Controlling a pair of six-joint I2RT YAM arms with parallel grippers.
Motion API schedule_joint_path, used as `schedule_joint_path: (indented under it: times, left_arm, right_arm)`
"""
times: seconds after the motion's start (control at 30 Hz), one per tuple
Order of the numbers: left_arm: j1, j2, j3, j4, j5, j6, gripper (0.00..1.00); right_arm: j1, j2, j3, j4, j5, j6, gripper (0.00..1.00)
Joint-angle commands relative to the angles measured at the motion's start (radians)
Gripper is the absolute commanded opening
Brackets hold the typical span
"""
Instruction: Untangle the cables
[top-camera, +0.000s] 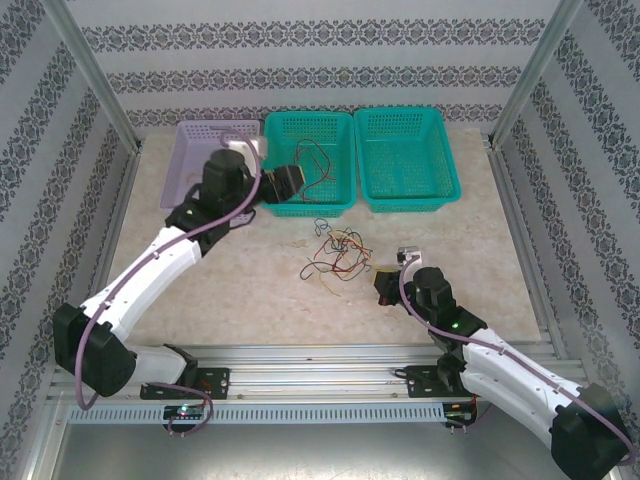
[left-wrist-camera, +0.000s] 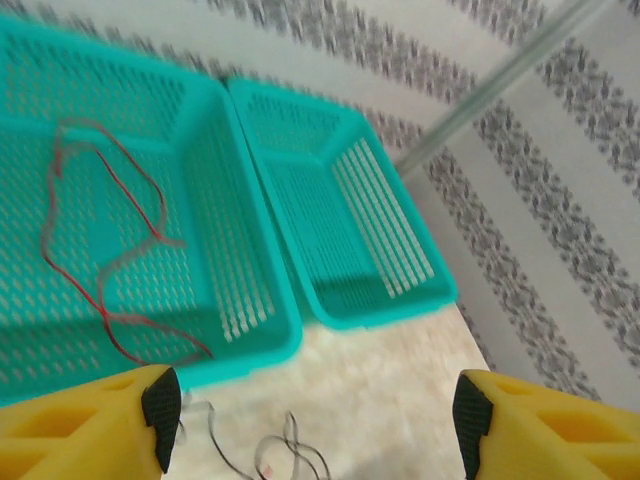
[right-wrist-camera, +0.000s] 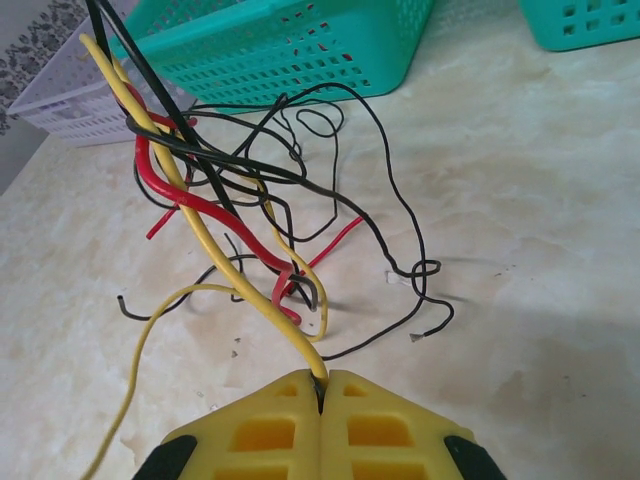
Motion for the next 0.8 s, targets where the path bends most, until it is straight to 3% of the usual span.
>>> schedule_joint_path:
  times: [0.0, 0.13, 0.27, 0.5, 0.6, 0.77]
  left_arm:
    - [-0.066, 0.026, -0.079, 0.032, 0.039, -0.097, 0.72]
    - [-0.124, 0.070, -0.144, 0.094, 0.096, -0.112, 0.67]
    - [-0.126, 0.089, -0.259, 0.281, 0.198, -0.144, 0.63]
    - [-0.125, 0.218, -0.277, 0.471, 0.332, -0.204, 0.60]
    - [-0.124, 0.265, -0.288, 0.562, 0.374, -0.233, 0.50]
    - [-0.124, 0.273, -0.310, 0.599, 0.400, -0.240, 0.44]
  right_arm:
    - [0.014, -0.018, -0.016, 0.034, -0.014, -0.027, 0.00]
    - [0.025, -0.030, -0.017, 0.038, -0.012, -0.040, 0.00]
    - [0.030, -0.043, -0.024, 0.042, -0.016, -0.041, 0.00]
    - [0.042, -0.016, -0.017, 0.061, -0.029, -0.052, 0.00]
    - [0.046, -0.016, -0.017, 0.062, -0.028, -0.055, 0.00]
    - [0.048, -0.030, -0.020, 0.053, -0.009, -0.057, 0.00]
